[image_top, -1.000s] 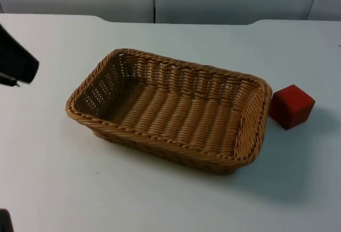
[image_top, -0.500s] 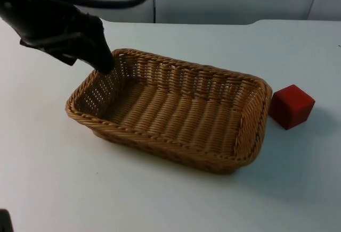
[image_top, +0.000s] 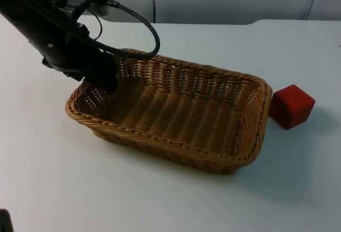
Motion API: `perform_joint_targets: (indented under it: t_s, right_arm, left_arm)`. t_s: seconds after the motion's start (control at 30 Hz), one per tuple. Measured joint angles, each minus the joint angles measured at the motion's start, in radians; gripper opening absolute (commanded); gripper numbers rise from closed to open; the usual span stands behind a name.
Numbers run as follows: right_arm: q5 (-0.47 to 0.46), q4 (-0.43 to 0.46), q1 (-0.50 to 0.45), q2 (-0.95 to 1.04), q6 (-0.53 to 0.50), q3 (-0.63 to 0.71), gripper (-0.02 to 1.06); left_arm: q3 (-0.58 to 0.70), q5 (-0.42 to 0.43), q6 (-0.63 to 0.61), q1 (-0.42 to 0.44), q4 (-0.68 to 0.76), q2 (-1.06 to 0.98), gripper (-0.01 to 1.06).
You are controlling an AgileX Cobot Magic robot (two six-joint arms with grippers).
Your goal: Pick up the basket with the left hand and place the cube into the basket with the right hand.
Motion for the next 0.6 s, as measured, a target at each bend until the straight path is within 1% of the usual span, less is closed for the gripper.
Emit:
perform_joint_targets:
  t_s: [0.03, 0.1, 0.13, 0.17, 0.2, 0.23, 0.27, 0.37, 0.43, 0.5, 0.6]
  right_arm:
    - [0.0, 0.0, 0.0, 0.0, 0.0, 0.0, 0.0]
    - [0.0, 0.0, 0.0, 0.0, 0.0, 0.0, 0.0]
    - [0.0, 0.0, 0.0, 0.0, 0.0, 0.0, 0.0]
    - [0.0, 0.0, 0.0, 0.0, 0.0, 0.0, 0.0]
    - [0.0, 0.0, 0.0, 0.0, 0.0, 0.0, 0.0]
    - [0.0, 0.0, 0.0, 0.0, 0.0, 0.0, 0.0]
    - [0.0, 0.0, 0.0, 0.0, 0.0, 0.0, 0.0]
    - [0.0, 0.0, 0.0, 0.0, 0.0, 0.0, 0.0]
    - [0.0, 0.0, 0.0, 0.0, 0.0, 0.0, 0.0]
    - [0.0, 0.0, 0.0, 0.0, 0.0, 0.0, 0.0]
    - [0.0, 0.0, 0.0, 0.0, 0.0, 0.0, 0.0]
  left_arm:
    - [0.0, -0.005, 0.0, 0.0, 0.01, 0.012, 0.66]
    - [0.0, -0.009, 0.0, 0.0, 0.022, 0.025, 0.43]
    - [0.0, -0.012, -0.012, 0.0, 0.037, 0.034, 0.43]
    - [0.0, -0.014, -0.035, 0.0, 0.053, 0.042, 0.16]
    - [-0.002, -0.014, -0.06, 0.0, 0.063, 0.047, 0.0]
    - [-0.002, -0.017, -0.099, -0.001, 0.06, 0.047, 0.0]
    - [-0.002, -0.017, -0.099, -0.001, 0.06, 0.047, 0.0]
    - [-0.009, -0.013, -0.162, -0.001, 0.079, 0.047, 0.0]
    - [-0.009, -0.008, -0.177, -0.001, 0.08, 0.045, 0.0]
    - [-0.009, 0.025, -0.207, 0.006, 0.089, 0.024, 0.0]
    - [-0.009, 0.055, -0.216, 0.023, 0.093, 0.0, 0.0]
